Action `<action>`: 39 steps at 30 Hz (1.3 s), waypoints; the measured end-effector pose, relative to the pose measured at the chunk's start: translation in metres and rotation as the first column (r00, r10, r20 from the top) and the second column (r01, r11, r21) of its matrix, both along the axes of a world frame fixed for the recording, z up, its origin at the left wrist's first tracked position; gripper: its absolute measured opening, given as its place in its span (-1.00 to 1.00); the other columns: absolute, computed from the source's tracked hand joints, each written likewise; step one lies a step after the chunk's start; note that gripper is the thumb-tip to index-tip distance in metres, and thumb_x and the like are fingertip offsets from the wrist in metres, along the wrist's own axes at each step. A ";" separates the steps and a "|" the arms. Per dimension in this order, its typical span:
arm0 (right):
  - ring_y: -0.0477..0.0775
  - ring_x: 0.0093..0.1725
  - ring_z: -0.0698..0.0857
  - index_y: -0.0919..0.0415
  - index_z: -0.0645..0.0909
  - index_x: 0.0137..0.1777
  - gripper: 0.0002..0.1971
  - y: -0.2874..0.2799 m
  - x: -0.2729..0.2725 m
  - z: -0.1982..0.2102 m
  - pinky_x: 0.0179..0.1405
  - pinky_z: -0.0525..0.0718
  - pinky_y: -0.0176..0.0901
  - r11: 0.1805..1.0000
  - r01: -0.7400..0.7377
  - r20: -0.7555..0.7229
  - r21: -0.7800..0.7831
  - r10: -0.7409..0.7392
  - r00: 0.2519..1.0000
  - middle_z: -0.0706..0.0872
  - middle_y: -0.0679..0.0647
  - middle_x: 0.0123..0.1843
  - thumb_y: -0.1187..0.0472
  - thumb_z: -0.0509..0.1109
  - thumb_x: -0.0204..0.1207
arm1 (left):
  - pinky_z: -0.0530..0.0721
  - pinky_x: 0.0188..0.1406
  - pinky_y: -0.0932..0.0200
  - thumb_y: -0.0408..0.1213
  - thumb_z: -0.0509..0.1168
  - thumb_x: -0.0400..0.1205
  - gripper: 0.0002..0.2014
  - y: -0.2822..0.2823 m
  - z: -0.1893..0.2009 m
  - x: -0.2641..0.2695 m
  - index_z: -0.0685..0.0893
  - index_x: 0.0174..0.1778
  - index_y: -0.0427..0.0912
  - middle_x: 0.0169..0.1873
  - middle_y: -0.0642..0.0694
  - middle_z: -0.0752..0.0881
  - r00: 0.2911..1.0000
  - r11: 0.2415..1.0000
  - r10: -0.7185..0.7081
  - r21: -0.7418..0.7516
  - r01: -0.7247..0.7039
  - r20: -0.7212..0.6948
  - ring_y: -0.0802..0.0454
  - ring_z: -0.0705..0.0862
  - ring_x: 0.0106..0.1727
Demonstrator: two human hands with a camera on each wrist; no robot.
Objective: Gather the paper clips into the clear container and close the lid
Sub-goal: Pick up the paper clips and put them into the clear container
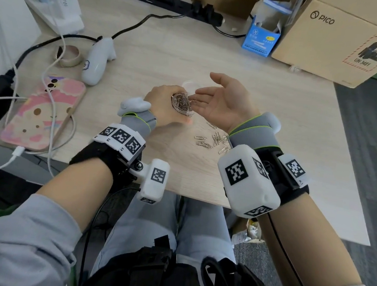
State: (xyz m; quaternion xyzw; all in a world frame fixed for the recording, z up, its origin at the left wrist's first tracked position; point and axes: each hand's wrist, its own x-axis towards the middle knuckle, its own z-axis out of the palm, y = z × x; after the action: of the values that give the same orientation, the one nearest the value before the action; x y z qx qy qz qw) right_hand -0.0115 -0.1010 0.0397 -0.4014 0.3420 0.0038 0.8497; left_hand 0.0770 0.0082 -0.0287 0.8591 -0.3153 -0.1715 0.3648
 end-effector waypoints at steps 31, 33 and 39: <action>-0.04 -0.58 0.39 0.22 0.61 -0.31 -0.87 -0.009 0.027 -0.062 -0.71 0.33 -0.37 0.788 -0.068 -0.161 -0.612 -0.040 0.986 0.53 0.09 -0.44 0.33 0.45 0.45 | 0.56 -0.26 0.57 -0.30 0.46 0.45 -0.87 0.006 -0.021 0.022 0.78 -0.12 -0.20 -0.31 0.03 0.71 0.996 0.933 0.052 -0.352 -0.076 -0.078 0.45 0.63 -0.39; -0.03 -0.58 0.39 0.18 0.61 -0.33 -0.86 -0.009 0.028 -0.065 -0.70 0.34 -0.34 0.751 -0.104 -0.185 -0.652 -0.025 0.982 0.54 0.08 -0.47 0.29 0.50 0.40 | 0.61 -0.25 0.45 -0.31 0.46 0.44 -0.93 0.006 -0.025 0.024 0.76 -0.18 -0.16 -0.42 0.23 0.70 0.990 0.936 0.038 -0.342 -0.083 -0.134 0.38 0.62 -0.43; -0.08 -0.62 0.43 0.23 0.64 -0.25 -0.89 -0.011 0.028 -0.069 -0.70 0.37 -0.37 0.701 -0.124 -0.161 -0.702 0.014 0.987 0.59 0.08 -0.45 0.26 0.52 0.39 | 0.58 -0.29 0.46 -0.26 0.44 0.44 -0.95 0.005 -0.025 0.026 0.73 -0.24 -0.13 -0.40 0.16 0.68 0.992 0.947 0.038 -0.314 -0.074 -0.119 0.39 0.62 -0.43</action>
State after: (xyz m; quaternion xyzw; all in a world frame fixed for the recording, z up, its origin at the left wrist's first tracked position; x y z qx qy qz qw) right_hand 0.0168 -0.1121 -0.0297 -0.7085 0.3618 -0.0673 0.6022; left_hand 0.1029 0.0129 -0.0533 0.7869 -0.2932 -0.1556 0.5202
